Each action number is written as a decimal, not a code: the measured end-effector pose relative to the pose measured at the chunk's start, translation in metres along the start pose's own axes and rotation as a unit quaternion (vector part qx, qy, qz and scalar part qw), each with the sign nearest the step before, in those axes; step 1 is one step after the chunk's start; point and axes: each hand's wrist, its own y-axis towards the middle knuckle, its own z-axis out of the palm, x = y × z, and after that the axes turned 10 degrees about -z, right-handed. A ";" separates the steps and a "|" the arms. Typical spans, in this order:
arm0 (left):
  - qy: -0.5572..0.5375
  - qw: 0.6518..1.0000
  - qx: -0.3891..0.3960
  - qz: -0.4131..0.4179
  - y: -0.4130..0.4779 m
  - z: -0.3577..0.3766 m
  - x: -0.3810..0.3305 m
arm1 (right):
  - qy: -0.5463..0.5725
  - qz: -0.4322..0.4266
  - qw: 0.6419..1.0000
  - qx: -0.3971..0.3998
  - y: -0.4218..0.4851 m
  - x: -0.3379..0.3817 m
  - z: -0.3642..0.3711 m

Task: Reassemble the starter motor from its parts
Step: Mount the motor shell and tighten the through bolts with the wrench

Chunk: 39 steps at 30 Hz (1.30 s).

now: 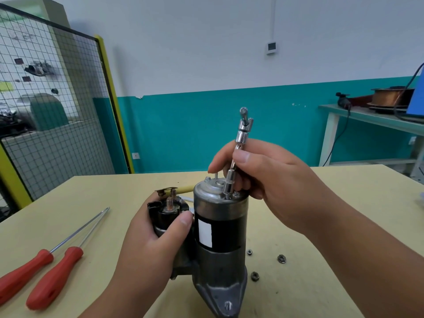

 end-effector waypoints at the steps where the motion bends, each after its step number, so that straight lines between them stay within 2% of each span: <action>1: 0.000 1.000 0.000 -0.003 0.000 0.000 0.000 | -0.012 0.000 1.000 0.000 0.000 0.000 0.001; 7: 0.012 1.000 0.004 0.000 0.000 0.001 -0.001 | -0.066 -0.004 0.998 -0.009 0.001 0.001 0.003; 14: 0.009 1.000 0.000 -0.002 0.001 0.001 -0.001 | -0.018 0.003 1.000 -0.004 0.001 0.002 0.003; 22: 0.008 1.000 0.000 -0.005 0.001 0.001 -0.002 | -0.056 -0.009 0.998 0.003 0.002 0.002 0.003; 39: 0.013 1.000 -0.007 -0.017 0.001 0.001 0.000 | -0.020 -0.006 1.000 -0.002 0.001 0.000 0.002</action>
